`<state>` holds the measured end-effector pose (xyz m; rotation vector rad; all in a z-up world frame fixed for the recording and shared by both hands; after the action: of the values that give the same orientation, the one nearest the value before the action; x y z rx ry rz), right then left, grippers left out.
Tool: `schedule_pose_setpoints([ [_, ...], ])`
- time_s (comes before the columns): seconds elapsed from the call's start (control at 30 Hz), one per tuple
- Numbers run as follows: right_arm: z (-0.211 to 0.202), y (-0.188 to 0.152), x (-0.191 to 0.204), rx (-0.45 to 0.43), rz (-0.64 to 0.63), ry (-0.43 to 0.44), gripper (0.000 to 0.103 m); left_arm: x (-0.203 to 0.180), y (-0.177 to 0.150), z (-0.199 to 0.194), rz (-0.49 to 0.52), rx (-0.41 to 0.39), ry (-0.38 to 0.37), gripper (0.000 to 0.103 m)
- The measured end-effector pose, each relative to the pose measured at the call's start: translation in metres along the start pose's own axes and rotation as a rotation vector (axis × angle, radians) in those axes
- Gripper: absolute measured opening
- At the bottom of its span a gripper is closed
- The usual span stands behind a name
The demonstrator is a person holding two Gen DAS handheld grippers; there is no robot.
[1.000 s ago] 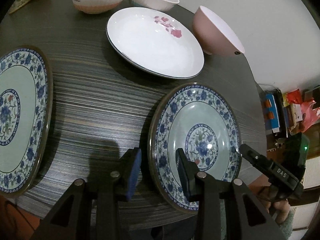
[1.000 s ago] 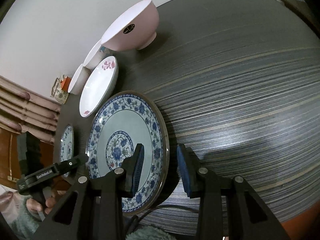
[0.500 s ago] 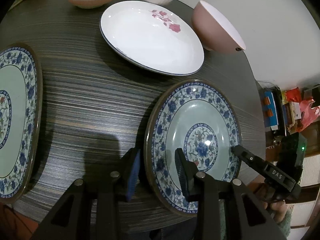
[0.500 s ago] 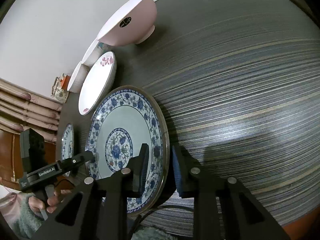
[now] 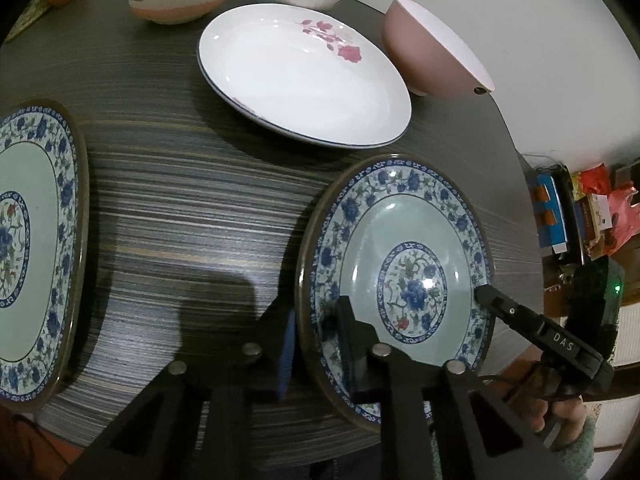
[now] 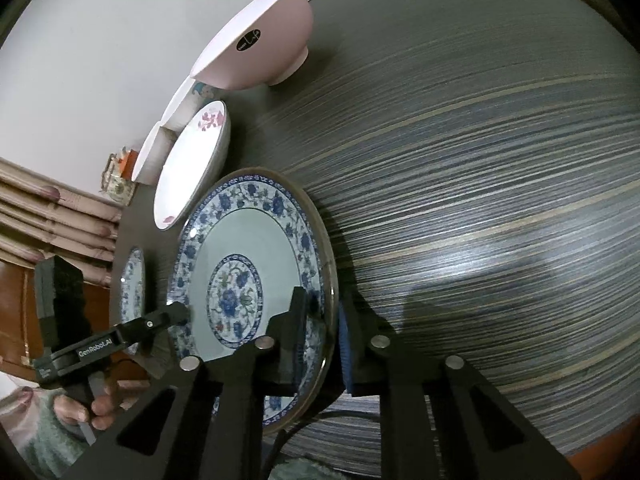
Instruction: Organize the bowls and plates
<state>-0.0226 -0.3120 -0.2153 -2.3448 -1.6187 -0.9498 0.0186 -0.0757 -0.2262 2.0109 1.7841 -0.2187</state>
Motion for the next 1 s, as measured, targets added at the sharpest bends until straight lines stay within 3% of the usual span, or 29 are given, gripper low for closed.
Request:
schedule_pose_setpoints([
  [1.0,-0.012,-0.008,0.024,-0.009,-0.084,0.012,0.014,0.004,-0.007,-0.032,0.008,-0.058,0.024,0.019],
])
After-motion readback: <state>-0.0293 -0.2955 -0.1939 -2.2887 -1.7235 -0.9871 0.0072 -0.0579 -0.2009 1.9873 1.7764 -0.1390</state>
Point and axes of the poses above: each gripper's, at about its wrist camera, not at the fingertips, and z roughly the way its jaws point, x to its left, y to its top, the point moved 5 cm from there along z, roughly the way its jaws point
